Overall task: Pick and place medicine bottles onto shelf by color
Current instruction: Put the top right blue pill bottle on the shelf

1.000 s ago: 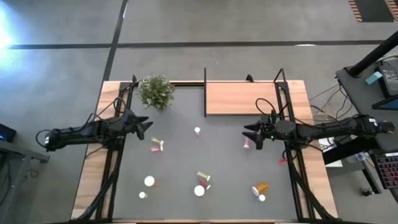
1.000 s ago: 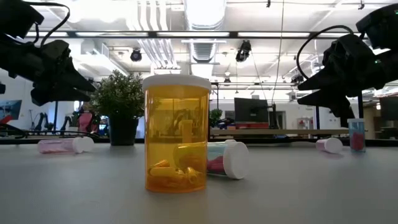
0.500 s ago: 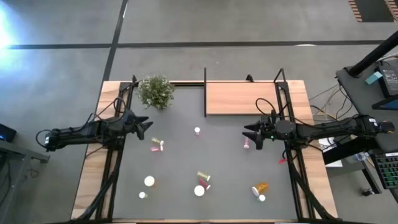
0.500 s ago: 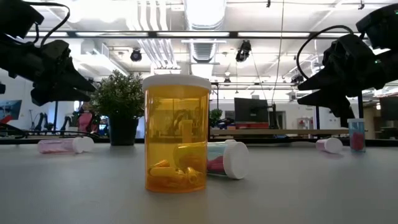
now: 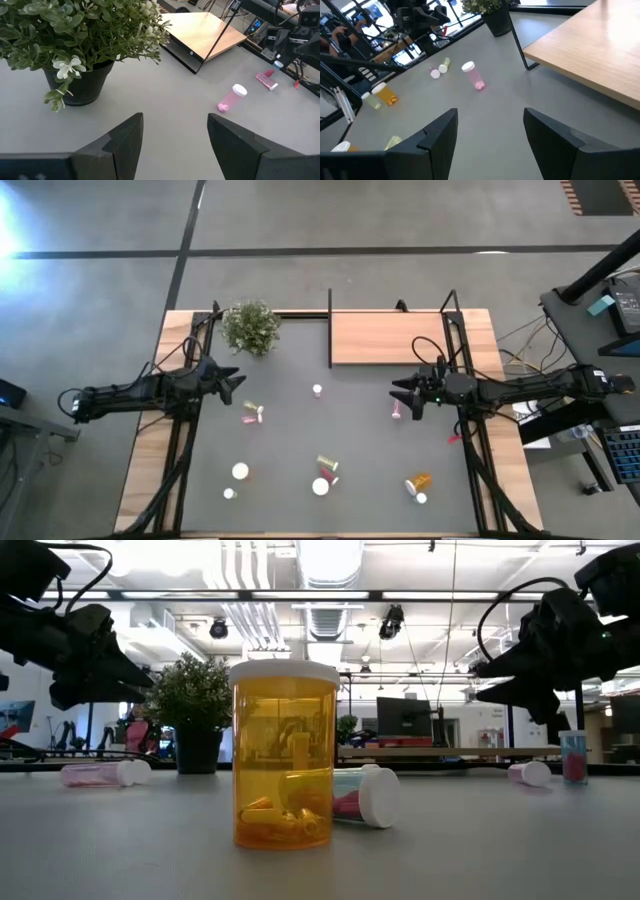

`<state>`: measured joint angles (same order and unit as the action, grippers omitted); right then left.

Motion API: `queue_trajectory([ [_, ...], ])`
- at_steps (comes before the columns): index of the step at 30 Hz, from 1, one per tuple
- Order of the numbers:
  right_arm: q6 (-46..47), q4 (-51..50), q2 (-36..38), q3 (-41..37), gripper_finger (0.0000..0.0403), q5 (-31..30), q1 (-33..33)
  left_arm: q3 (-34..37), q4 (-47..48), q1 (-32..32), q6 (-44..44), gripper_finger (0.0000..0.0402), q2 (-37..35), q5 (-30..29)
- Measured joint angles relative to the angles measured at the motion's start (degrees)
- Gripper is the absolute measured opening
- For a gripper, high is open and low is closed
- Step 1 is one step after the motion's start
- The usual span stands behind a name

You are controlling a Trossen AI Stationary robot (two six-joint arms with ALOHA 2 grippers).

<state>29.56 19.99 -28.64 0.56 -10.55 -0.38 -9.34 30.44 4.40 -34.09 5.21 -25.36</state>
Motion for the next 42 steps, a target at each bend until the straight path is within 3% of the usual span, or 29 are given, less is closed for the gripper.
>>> queue_trajectory([
  [20, 0.63, 6.80, 0.07, 0.28, 0.0217, 0.04, 0.00, 0.00, -0.02, 0.02, 0.00, 0.0205, 0.02, 0.01],
  [30, 17.17, 6.44, -0.13, 4.16, 0.0217, 0.52, 0.00, 0.00, -0.02, 0.00, 0.00, 0.0205, 0.02, 0.00],
  [35, 12.72, 6.39, -0.82, 7.33, 0.0217, 0.00, 0.00, -0.02, -0.02, 0.02, 0.00, 0.0205, 0.00, 0.02],
  [42, -1.10, 5.95, -5.16, 14.19, 0.0217, -0.69, 0.00, -0.01, -0.02, 0.02, 0.00, 0.0205, 0.01, 0.01],
])
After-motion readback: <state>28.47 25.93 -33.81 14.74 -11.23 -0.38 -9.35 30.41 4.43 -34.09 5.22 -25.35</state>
